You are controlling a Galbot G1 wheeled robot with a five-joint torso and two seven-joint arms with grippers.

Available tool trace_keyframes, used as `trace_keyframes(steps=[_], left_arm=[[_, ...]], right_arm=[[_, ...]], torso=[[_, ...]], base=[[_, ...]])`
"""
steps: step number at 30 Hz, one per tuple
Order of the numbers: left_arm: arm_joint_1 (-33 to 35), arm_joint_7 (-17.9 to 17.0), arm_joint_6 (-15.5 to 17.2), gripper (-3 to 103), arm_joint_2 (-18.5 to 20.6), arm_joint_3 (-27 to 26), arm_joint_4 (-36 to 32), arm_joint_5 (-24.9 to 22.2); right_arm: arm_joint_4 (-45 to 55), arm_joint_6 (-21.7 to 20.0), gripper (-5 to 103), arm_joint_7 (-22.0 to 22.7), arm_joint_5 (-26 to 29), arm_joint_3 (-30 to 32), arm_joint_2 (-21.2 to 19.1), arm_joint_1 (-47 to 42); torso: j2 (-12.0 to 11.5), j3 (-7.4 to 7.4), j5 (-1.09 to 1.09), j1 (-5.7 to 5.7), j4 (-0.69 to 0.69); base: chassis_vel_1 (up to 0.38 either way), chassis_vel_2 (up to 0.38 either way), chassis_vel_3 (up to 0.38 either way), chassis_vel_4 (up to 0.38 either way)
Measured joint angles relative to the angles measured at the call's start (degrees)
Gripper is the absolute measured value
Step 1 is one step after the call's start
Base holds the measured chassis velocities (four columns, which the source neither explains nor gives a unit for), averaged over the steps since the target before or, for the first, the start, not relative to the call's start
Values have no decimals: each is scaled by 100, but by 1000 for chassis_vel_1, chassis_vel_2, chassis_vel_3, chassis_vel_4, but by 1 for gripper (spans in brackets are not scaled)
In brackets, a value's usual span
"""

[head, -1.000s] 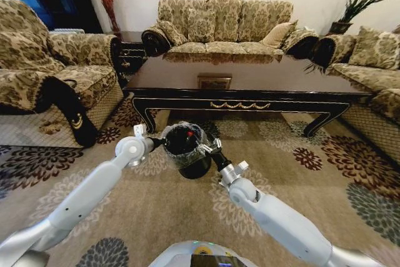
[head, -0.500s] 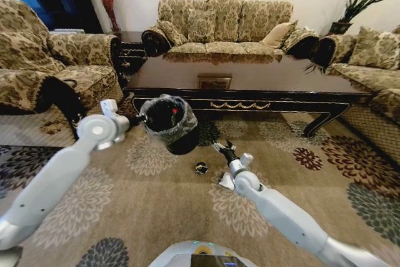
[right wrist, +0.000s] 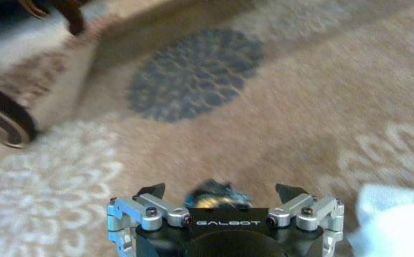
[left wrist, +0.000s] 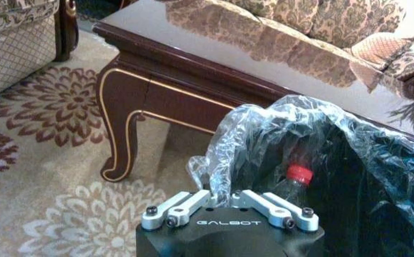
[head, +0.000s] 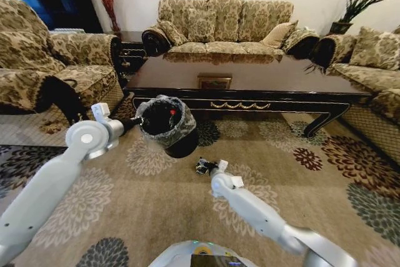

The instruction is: Move to the front of the table and pick up the trash from the floor, then place it into the trash bin.

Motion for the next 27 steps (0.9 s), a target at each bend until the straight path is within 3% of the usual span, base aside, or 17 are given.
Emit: trace_keyframes(steps=[6,16,27], left_arm=[[-110,11,0,4,43,12,30,-25],[-311,16,0,4,33,219,111,-16],[-264,18,-1,4,40,224,111,12]], right_arm=[[-298,-253,100,239,69,190,144,-155],[-1029,-344,100,142,49,749,532,-272],[-847,-297,100,67,186,915,599,-248]], torso=[[0,0,1,0,-2],[0,0,2,0,-1],[0,0,1,0,0]], base=[[0,0,0,0],[0,0,0,0],[0,0,0,0]])
